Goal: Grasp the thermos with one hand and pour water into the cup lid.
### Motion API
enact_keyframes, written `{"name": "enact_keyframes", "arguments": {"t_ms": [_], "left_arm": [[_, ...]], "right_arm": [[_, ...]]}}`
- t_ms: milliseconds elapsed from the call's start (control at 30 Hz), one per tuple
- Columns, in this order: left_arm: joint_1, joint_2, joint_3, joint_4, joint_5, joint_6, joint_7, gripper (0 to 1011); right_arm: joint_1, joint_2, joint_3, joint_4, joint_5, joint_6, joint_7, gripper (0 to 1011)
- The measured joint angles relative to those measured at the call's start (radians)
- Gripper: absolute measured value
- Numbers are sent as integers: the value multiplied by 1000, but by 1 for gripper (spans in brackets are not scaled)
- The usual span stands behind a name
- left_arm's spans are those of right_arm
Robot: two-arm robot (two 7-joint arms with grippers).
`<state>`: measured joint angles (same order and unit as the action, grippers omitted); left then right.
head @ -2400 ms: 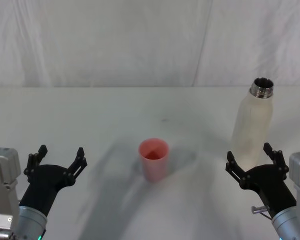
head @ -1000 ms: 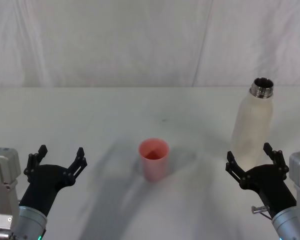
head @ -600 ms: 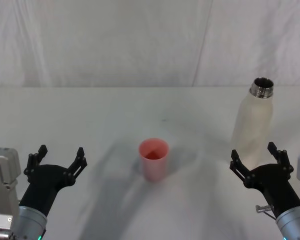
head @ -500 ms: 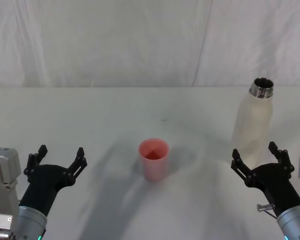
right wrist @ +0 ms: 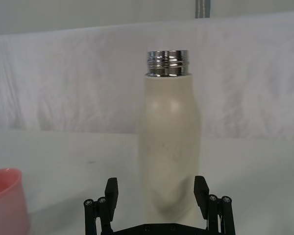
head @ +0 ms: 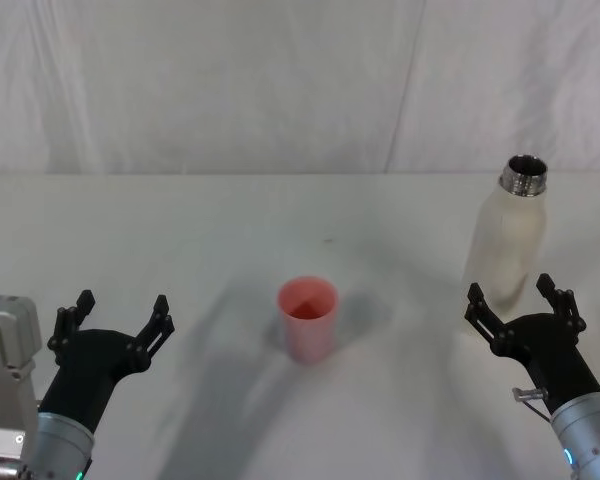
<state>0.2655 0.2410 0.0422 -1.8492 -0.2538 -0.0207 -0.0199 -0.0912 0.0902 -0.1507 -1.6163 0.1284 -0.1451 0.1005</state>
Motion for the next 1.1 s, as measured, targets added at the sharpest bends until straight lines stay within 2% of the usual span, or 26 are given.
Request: {"name": "enact_keyframes", "arguments": {"t_ms": [433,1100], "left_arm": [[0,0,0,0,0,0,0,1001],[0,0,0,0,0,0,0,1001]], "right_arm": [[53,-20,21,83,4,-27,21,1001],[147,-9,27,179,-5,-13,51,1001]]}}
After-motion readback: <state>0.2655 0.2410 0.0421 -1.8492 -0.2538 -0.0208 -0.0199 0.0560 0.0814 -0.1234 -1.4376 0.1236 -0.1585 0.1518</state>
